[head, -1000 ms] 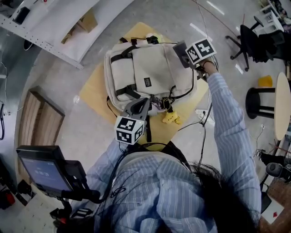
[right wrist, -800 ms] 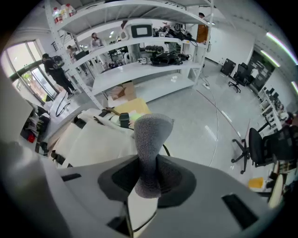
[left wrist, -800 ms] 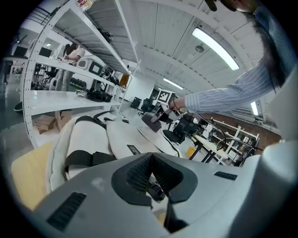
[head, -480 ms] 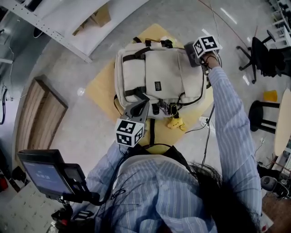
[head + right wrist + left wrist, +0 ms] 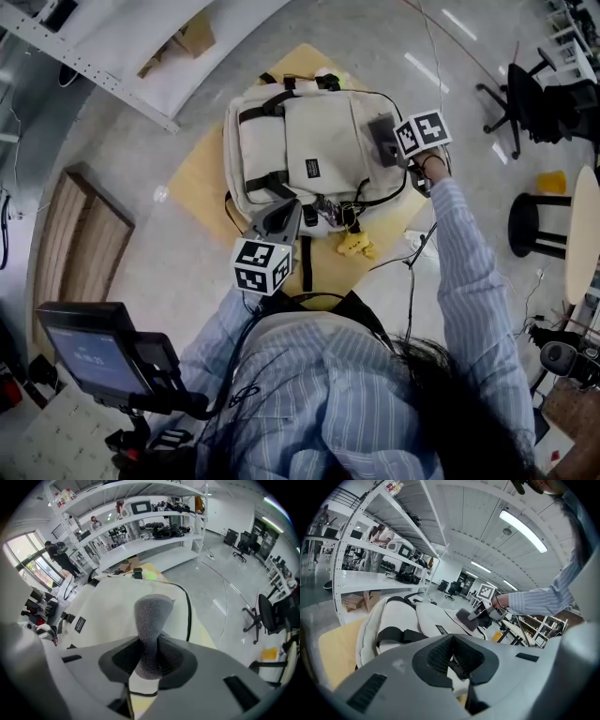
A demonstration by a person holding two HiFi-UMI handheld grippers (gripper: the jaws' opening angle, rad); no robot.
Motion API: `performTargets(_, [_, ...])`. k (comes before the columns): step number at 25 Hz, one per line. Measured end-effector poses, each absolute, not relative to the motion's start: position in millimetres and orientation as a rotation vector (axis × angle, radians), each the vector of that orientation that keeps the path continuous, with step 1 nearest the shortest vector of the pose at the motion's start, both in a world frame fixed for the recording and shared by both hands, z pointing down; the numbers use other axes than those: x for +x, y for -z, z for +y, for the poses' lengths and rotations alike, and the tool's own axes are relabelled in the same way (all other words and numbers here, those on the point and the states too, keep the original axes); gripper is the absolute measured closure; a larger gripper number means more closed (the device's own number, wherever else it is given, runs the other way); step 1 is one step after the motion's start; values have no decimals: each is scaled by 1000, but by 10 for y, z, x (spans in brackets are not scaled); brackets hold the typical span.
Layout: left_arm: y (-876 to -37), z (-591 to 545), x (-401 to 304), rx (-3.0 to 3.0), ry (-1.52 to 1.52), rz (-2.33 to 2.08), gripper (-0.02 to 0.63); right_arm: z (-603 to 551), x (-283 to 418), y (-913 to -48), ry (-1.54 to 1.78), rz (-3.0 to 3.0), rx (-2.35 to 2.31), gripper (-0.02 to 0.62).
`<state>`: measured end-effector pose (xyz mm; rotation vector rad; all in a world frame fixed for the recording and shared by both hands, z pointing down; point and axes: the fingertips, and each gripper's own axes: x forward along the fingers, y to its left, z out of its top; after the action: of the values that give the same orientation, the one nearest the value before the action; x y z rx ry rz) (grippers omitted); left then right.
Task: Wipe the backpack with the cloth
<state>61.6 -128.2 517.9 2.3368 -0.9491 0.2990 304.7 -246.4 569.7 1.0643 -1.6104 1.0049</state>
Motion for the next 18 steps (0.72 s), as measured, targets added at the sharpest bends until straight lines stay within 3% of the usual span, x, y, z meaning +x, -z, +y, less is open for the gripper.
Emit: performTargets(18, [-5112,-889,1282,2457,-370,-707,601,-701,2727,-5827,-1133,-1698,1019,502])
